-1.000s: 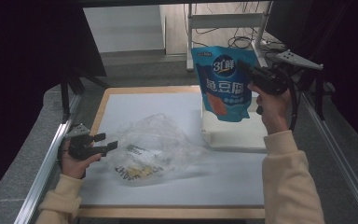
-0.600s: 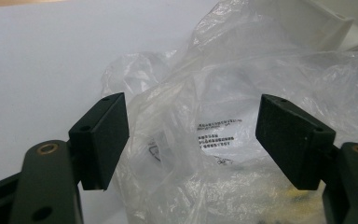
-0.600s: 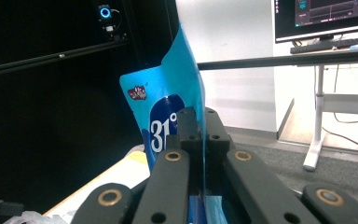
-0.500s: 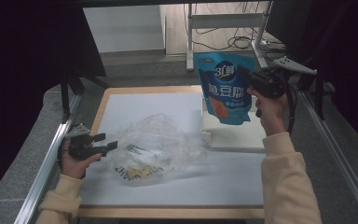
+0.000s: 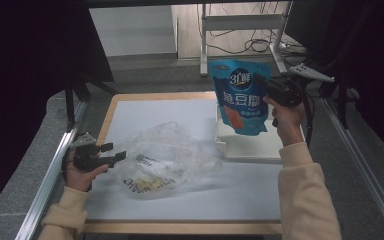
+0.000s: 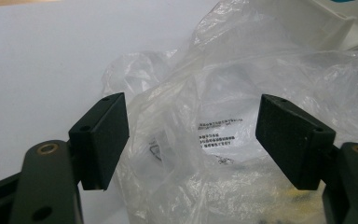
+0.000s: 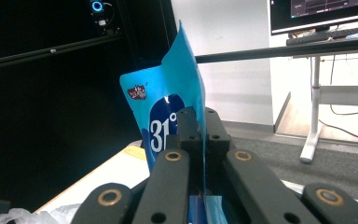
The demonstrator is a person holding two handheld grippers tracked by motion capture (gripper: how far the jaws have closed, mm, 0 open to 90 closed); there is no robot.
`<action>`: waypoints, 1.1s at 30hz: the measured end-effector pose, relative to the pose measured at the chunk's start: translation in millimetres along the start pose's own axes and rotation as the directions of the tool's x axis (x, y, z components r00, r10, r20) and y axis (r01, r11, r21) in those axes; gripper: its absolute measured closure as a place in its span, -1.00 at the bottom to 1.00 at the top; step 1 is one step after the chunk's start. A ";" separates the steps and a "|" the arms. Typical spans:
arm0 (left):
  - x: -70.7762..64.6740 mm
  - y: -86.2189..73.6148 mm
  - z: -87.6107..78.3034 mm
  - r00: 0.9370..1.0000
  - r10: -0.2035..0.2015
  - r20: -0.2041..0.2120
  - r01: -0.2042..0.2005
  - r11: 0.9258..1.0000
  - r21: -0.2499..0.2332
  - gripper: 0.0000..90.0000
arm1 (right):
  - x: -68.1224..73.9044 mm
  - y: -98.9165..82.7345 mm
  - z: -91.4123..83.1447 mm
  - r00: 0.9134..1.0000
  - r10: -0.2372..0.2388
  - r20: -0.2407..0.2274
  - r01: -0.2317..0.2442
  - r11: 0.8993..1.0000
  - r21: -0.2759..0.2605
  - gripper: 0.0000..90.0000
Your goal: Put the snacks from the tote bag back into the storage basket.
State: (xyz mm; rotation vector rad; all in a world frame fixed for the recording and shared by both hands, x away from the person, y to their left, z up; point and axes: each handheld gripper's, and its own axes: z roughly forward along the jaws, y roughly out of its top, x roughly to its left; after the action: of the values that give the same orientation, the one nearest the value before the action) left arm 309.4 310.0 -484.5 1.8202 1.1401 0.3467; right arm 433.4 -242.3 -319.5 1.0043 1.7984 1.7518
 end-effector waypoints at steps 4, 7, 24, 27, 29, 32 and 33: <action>0.0 0.0 0.0 1.000 0.001 -0.002 -0.001 1.000 0.002 -0.42 | -3.6 -5.4 4.8 1.000 0.007 0.003 -0.007 1.000 0.007 0.97; 0.2 -0.2 0.0 1.000 -0.001 -0.002 0.001 1.000 0.002 -0.42 | -6.0 -8.8 7.9 1.000 0.012 0.005 -0.012 1.000 0.010 0.97; 0.9 1.4 0.7 1.000 -0.012 -0.017 0.012 1.000 0.003 -0.42 | -27.9 -28.7 34.1 0.999 0.041 -0.033 -0.040 0.999 0.032 0.97; 1.7 2.9 -0.2 1.000 -0.013 -0.022 0.013 1.000 -0.003 -0.42 | -36.6 -35.6 37.7 0.998 0.053 -0.035 -0.052 0.998 0.037 0.97; 2.2 3.7 -1.0 1.000 -0.014 -0.026 0.014 1.000 -0.005 -0.42 | -42.6 -40.5 39.1 0.998 0.059 -0.030 -0.057 0.997 0.046 0.97; 2.8 3.9 -1.2 0.999 -0.018 -0.031 0.018 1.000 -0.006 -0.42 | -52.7 -46.1 37.3 0.996 0.079 -0.034 -0.078 0.996 0.035 0.97; 3.1 3.8 -1.1 0.999 -0.020 -0.031 0.020 1.000 -0.006 -0.42 | -55.5 -47.0 36.2 0.997 0.077 -0.031 -0.076 0.997 0.034 0.97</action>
State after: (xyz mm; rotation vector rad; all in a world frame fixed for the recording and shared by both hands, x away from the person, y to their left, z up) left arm 312.5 312.6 -481.5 1.8029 1.1769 0.3679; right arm 486.7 -256.7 -379.0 1.0770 1.8363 1.7998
